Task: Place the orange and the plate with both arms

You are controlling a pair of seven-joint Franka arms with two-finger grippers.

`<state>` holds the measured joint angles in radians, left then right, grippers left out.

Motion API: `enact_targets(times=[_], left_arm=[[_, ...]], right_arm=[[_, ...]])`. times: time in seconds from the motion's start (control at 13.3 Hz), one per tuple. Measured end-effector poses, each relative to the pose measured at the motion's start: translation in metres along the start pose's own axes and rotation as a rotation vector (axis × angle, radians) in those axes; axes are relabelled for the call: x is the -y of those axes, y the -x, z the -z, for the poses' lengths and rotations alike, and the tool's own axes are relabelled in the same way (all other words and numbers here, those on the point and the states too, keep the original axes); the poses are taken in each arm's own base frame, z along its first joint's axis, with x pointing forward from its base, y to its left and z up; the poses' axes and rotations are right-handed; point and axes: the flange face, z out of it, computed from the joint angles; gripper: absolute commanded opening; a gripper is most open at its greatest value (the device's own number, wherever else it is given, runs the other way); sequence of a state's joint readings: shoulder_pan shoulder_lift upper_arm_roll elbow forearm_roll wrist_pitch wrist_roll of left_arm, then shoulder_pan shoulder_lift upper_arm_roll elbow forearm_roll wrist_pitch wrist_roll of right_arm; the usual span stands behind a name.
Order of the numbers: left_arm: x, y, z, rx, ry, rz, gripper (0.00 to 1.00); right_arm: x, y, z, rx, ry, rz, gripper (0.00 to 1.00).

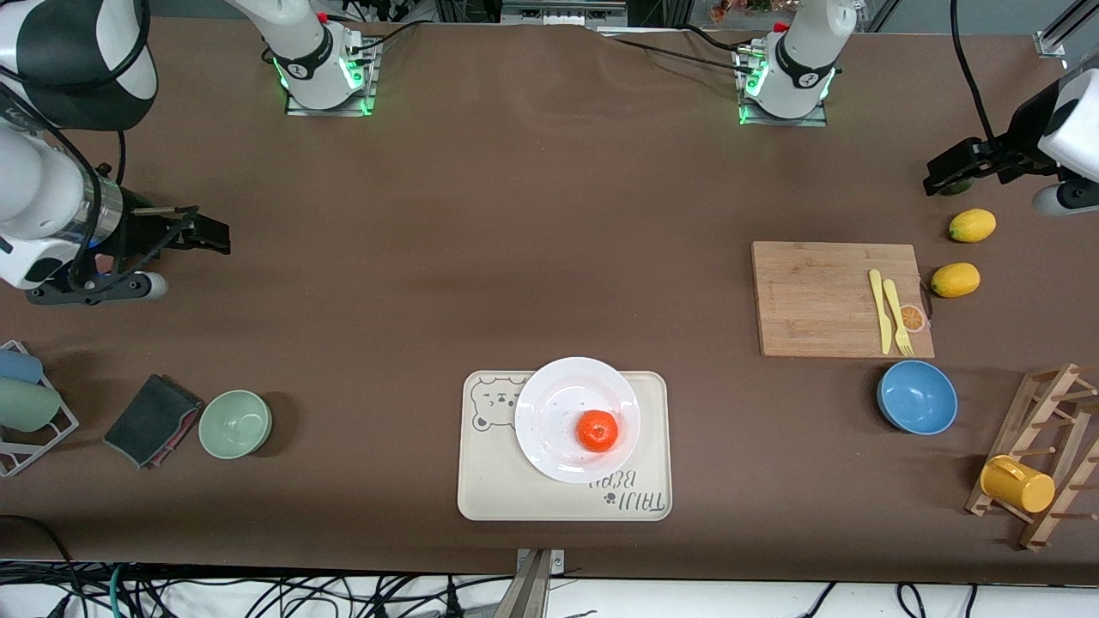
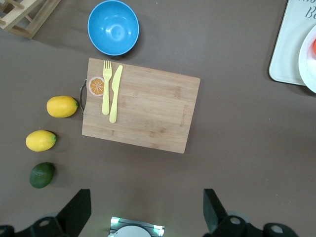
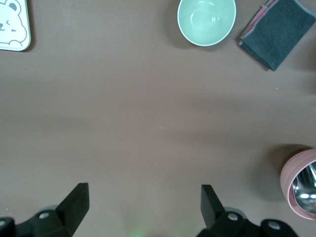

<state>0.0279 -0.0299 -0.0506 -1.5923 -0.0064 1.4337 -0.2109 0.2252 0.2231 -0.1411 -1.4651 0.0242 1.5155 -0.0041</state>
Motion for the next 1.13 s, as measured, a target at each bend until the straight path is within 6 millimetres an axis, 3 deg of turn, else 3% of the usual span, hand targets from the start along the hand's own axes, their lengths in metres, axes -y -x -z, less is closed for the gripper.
enact_targets(times=[0.45, 1.13], left_arm=[[0.0, 0.0, 0.0, 0.0, 0.0, 0.0, 1.0], [0.0, 0.0, 0.0, 0.0, 0.0, -0.001, 1.0]], right_arm=[[-0.019, 0.002, 0.005, -0.038, -0.008, -0.035, 1.0], [-0.009, 0.008, 0.012, -0.07, -0.013, -0.037, 1.0]])
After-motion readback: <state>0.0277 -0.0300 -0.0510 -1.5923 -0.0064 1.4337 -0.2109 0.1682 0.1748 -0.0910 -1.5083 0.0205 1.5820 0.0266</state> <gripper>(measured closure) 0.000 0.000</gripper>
